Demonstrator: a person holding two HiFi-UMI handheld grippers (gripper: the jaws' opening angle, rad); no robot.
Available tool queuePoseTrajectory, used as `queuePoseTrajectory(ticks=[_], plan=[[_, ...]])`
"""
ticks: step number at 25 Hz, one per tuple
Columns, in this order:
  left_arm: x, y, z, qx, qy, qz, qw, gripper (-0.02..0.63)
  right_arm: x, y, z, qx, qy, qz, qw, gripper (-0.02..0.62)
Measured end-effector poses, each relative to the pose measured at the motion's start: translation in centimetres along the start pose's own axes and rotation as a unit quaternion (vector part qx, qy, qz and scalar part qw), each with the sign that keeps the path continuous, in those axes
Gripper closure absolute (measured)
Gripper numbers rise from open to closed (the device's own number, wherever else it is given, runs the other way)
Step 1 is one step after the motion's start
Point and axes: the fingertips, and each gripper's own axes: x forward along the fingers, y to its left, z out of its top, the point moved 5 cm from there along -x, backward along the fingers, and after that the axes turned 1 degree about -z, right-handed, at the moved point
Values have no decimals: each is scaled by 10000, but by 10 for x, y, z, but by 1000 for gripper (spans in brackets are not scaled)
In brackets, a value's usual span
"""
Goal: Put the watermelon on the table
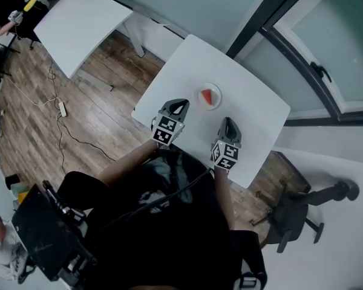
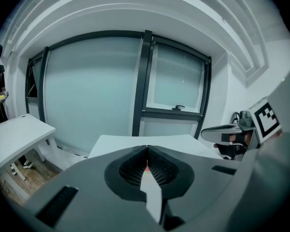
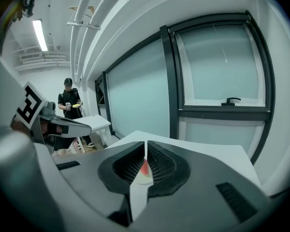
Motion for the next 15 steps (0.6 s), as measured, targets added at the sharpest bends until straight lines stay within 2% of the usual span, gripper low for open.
queuePoseTrajectory(ticks=[4, 8, 15], plan=[[4, 4, 1, 34, 16, 12, 10000, 600, 5, 1, 4, -54, -9, -24, 10000, 568], [-9, -12, -3, 50, 40, -70, 10000, 600, -12, 2, 4, -10, -59, 13, 10000, 568], [5, 9, -7, -3, 114, -148, 9998, 600, 12, 8, 4, 28, -81, 70, 9999, 568]])
